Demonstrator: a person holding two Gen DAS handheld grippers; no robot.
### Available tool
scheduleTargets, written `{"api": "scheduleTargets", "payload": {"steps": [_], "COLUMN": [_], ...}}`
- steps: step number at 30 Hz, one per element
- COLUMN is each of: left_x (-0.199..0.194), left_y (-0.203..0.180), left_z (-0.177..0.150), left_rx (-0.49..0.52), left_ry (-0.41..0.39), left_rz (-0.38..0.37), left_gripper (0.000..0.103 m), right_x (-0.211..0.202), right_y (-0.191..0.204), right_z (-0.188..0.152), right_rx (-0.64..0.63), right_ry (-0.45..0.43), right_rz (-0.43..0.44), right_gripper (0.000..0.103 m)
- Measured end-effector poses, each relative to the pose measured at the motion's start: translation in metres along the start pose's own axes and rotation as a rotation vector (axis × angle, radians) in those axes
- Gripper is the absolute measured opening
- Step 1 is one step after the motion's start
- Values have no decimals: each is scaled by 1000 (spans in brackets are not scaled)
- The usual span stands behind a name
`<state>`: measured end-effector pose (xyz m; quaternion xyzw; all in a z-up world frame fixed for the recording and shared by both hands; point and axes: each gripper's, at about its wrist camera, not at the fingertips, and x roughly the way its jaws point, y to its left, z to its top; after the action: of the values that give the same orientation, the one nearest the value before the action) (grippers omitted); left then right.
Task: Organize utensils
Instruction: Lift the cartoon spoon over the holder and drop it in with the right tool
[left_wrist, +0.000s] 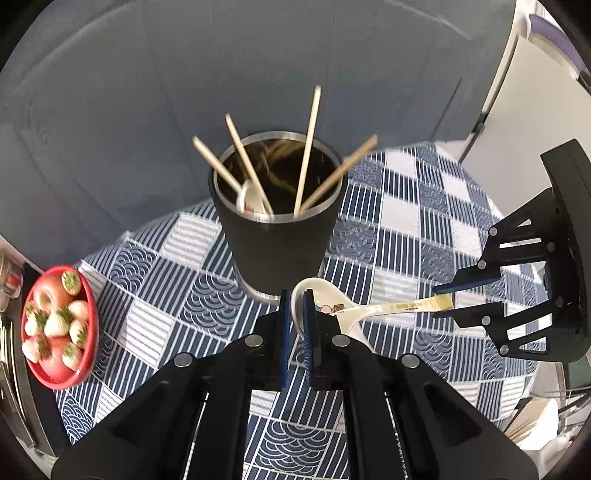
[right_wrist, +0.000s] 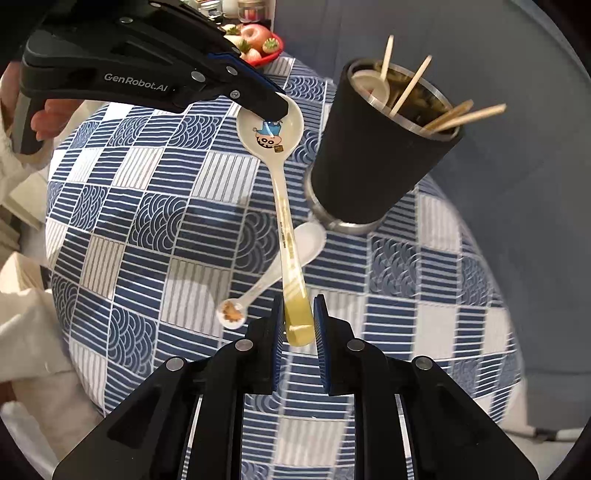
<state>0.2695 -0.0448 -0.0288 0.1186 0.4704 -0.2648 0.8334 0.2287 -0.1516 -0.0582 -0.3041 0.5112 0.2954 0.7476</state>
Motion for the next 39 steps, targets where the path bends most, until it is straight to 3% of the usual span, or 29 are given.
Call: {"api": "scheduleTargets", "payload": {"steps": [8,19,26,36,39], "left_x": [-13,8,36,62,58], "left_y": [0,15,27,27,29], "left_z": [40,79,93,84,79], "left_rx": [19,5,11,28,31], "left_ry": [-66,-87,-56,-25,-38], "left_rz": [-29,-59,-76,-133,-118], "left_gripper": [8,8,8,6,14], "right_x": [-39,-57,-42,-26,-24], "right_y": [-28,-64,-88,-89,-87], "right_z": [27,71,95,124,135], "right_rx": [-88,-222,-242,-297,-316], "right_ry": [70,220,294,340,320], "right_rz": [-120,-217,-204,-170,-186], "right_gripper": [15,15,15,15,15]}}
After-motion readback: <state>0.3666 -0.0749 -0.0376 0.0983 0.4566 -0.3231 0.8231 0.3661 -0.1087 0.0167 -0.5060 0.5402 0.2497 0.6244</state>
